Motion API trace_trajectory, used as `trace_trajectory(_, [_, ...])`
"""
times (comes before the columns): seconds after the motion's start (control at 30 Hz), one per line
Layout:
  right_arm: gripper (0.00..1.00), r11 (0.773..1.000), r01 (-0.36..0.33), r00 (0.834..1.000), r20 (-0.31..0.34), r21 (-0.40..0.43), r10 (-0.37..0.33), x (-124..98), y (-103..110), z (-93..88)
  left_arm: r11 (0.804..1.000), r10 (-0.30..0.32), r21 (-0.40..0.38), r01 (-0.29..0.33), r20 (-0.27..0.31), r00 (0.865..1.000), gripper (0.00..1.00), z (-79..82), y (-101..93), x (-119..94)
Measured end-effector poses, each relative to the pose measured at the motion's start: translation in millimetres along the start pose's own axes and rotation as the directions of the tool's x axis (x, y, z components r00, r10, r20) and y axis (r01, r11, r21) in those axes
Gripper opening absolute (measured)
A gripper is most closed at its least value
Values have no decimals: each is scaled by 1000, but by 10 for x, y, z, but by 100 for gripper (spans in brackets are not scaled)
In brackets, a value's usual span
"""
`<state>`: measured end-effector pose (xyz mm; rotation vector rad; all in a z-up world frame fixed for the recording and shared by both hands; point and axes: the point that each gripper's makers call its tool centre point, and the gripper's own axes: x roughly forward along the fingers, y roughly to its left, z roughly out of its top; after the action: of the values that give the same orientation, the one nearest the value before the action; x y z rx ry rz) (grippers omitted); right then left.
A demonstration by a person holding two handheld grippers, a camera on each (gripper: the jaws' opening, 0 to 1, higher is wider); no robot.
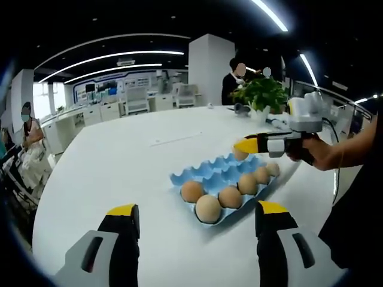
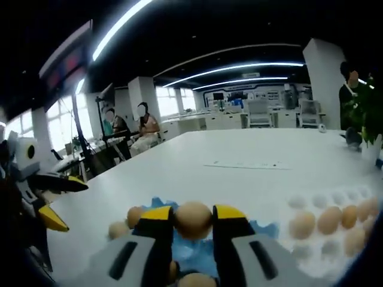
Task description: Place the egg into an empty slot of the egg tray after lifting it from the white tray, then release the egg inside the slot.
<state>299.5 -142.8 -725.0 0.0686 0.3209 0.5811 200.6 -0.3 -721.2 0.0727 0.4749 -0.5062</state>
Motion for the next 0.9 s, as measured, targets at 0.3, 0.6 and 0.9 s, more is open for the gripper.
trace_trajectory(0.3, [25, 996, -77, 996, -40, -33, 76, 247, 300, -127, 1000, 2, -5, -2, -3, 1000, 80, -10, 8, -9])
trace_trajectory(0.6, [25, 992, -118, 992, -55, -50, 115, 381, 480, -173, 1000, 1, -7, -1, -7, 1000, 78, -27, 15, -21])
trace_trajectory(0.9, [25, 991, -131, 988, -91, -35, 127, 435, 528, -286, 1000, 16, -12, -16, -2, 1000, 76, -30, 47, -57])
